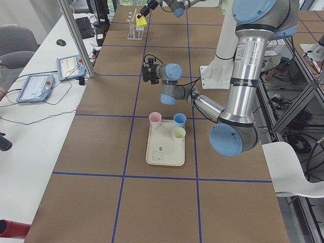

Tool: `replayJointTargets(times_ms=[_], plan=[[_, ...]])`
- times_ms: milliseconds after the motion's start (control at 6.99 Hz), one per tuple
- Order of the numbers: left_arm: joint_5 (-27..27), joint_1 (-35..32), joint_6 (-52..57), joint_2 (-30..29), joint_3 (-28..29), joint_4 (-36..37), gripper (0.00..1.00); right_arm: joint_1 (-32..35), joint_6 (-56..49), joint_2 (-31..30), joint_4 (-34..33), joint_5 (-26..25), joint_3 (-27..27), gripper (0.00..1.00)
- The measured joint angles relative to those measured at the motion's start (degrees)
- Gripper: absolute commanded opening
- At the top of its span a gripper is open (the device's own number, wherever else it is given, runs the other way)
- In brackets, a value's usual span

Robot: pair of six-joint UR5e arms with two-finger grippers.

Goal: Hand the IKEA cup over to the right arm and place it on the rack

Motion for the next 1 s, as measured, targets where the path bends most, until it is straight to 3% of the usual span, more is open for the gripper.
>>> replayJointTargets(times_ms=[572,1002], plan=[[0.06,0.28,0.13,0.09,1.2,-0.03,0.99,13.34,-15.49,-3.73,-2.03,-0.39,-10.5,0.21],[0.11,0.39,0.07,0.09,1.94,-0.45,0.99,16.31,-19.51,-5.42,-0.75,-0.4,-14.9,0.21]])
